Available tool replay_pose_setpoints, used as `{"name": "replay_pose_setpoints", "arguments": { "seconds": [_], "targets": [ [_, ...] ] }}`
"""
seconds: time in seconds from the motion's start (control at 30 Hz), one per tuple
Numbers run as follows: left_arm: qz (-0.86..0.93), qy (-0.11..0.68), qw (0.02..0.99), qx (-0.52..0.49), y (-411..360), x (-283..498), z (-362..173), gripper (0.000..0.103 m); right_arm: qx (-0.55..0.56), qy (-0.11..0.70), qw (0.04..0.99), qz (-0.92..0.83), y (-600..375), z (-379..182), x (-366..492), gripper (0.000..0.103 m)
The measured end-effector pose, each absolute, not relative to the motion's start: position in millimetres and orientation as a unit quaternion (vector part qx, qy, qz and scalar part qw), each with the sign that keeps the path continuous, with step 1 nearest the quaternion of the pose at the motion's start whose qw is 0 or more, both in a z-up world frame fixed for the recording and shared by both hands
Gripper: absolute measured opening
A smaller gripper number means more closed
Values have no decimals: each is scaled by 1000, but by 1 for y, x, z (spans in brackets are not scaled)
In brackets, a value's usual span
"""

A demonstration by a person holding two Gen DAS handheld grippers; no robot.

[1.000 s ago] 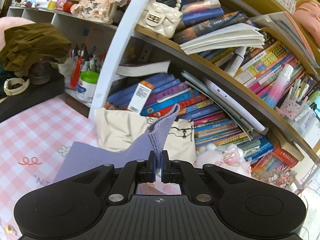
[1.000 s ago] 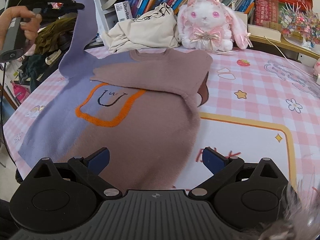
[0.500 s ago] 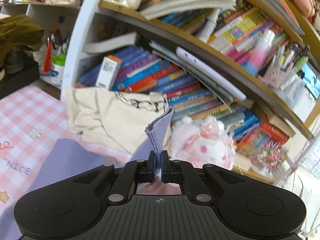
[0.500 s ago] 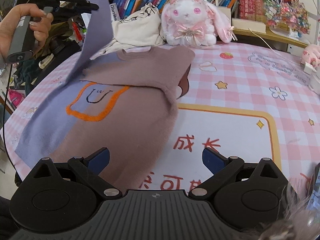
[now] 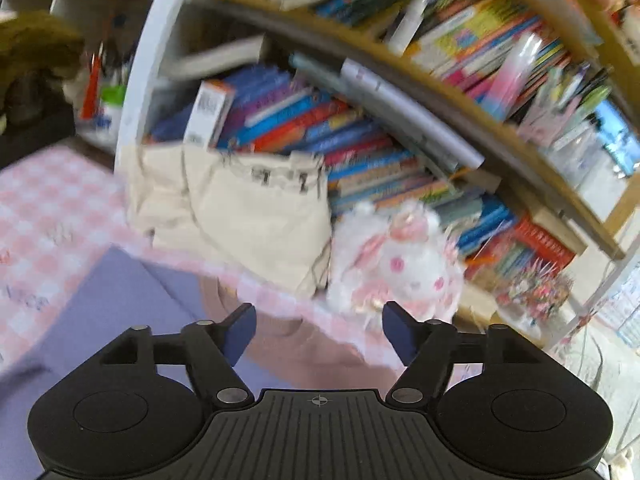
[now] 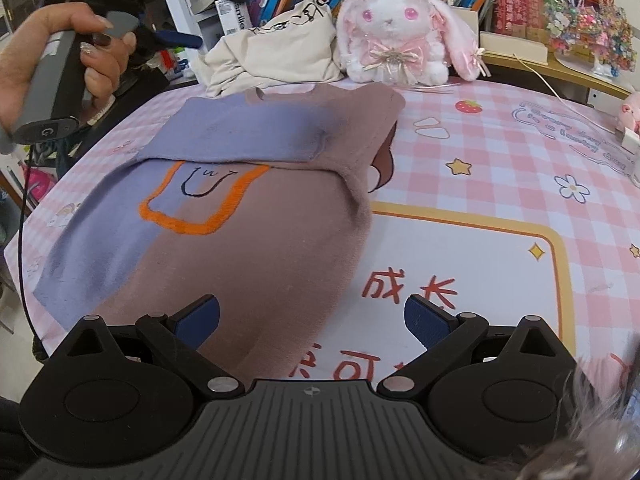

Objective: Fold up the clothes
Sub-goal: 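Lift the lavender sleeve with the left tool and fold it across the chest, then open the left tool and move both tools to the sweater hem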

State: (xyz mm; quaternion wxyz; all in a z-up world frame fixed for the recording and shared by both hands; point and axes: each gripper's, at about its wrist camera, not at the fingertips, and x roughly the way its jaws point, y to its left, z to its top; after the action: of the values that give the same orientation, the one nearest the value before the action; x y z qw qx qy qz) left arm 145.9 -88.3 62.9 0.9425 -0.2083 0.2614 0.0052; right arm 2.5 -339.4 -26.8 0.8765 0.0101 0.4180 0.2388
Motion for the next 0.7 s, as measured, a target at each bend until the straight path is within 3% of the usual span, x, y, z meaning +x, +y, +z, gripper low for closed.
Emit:
{"name": "replay_pose_setpoints", "arguments": {
  "seconds": [0.27, 0.7],
  "targets": [
    [61, 231, 957, -162, -49, 91, 74, 82, 9, 412, 875, 255, -330, -25, 9, 100],
    [216, 309, 921, -98, 8, -44, 28, 83, 11, 420, 862, 284, -311, -26, 18, 100]
  ]
}}
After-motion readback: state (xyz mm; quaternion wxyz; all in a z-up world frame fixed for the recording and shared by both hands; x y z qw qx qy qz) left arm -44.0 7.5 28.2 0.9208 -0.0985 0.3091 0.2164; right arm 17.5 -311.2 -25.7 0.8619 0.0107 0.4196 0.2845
